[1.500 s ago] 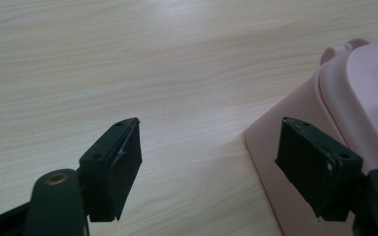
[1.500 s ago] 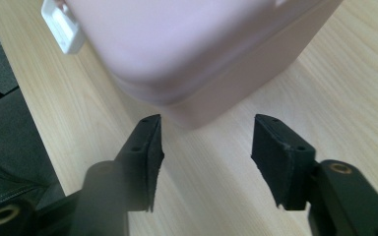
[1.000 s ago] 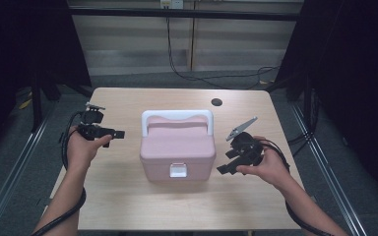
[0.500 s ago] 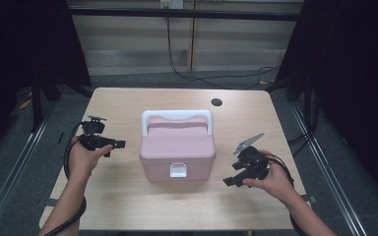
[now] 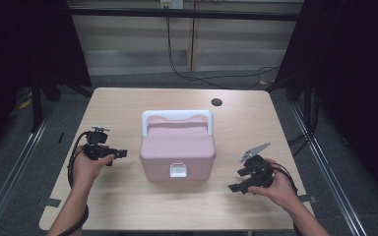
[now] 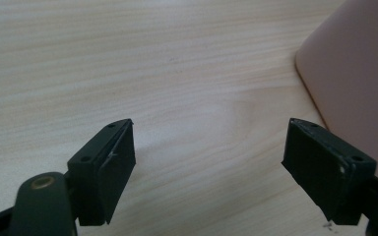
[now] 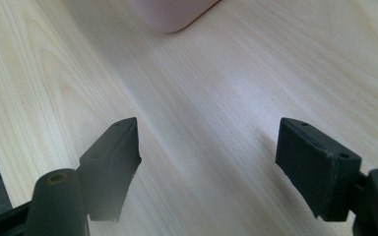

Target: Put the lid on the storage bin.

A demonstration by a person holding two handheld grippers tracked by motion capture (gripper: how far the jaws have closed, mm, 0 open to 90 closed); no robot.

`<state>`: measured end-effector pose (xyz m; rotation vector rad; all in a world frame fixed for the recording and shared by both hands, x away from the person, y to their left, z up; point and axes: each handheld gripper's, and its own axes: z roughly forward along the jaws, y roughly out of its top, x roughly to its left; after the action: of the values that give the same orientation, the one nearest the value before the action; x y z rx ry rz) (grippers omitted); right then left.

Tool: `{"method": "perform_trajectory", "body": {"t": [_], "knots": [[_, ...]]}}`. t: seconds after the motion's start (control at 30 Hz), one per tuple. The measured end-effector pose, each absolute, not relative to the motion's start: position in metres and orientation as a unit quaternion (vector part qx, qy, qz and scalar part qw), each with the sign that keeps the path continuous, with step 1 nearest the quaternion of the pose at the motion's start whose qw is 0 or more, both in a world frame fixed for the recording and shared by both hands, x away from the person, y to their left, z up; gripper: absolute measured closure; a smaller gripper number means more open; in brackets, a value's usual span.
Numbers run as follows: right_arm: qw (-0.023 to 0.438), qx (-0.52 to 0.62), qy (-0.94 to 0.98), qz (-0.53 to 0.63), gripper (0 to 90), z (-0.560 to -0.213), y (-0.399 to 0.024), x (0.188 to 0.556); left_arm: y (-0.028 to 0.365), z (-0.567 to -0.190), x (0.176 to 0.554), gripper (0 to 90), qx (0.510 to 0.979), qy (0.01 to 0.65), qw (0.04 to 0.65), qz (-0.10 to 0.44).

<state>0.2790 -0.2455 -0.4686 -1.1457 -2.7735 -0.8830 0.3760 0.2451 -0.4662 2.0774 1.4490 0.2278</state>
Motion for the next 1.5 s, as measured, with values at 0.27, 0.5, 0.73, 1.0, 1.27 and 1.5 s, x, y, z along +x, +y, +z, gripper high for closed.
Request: {"method": "perform_trajectory", "body": {"t": [0.27, 0.5, 0.73, 1.0, 1.27, 1.5], "knots": [[-0.001, -0.369, -0.888, -0.274, 23.9, -0.483, -0.251, 0.275, 0.246, -0.477, 0.373, 19.1, 0.784, 0.539, 0.291, 0.097], [-0.01, -0.362, -0.884, -0.295, 23.5, -0.486, -0.257, 0.273, 0.246, -0.488, 0.369, 18.8, 0.79, 0.534, 0.286, 0.095], [-0.049, -0.325, -0.881, -0.339, 20.6, -0.496, -0.264, 0.263, 0.246, -0.491, 0.365, 16.9, 0.794, 0.523, 0.292, 0.108], [-0.081, -0.308, -0.872, -0.373, 20.4, -0.504, -0.269, 0.253, 0.242, -0.5, 0.356, 13.2, 0.804, 0.489, 0.302, 0.154], [-0.101, -0.296, -0.865, -0.392, 20.4, -0.51, -0.271, 0.249, 0.242, -0.509, 0.352, 4.8, 0.805, 0.465, 0.323, 0.177], [-0.11, -0.292, -0.868, -0.386, 20.1, -0.51, -0.269, 0.248, 0.24, -0.511, 0.352, 0.0, 0.801, 0.466, 0.329, 0.182]]}}
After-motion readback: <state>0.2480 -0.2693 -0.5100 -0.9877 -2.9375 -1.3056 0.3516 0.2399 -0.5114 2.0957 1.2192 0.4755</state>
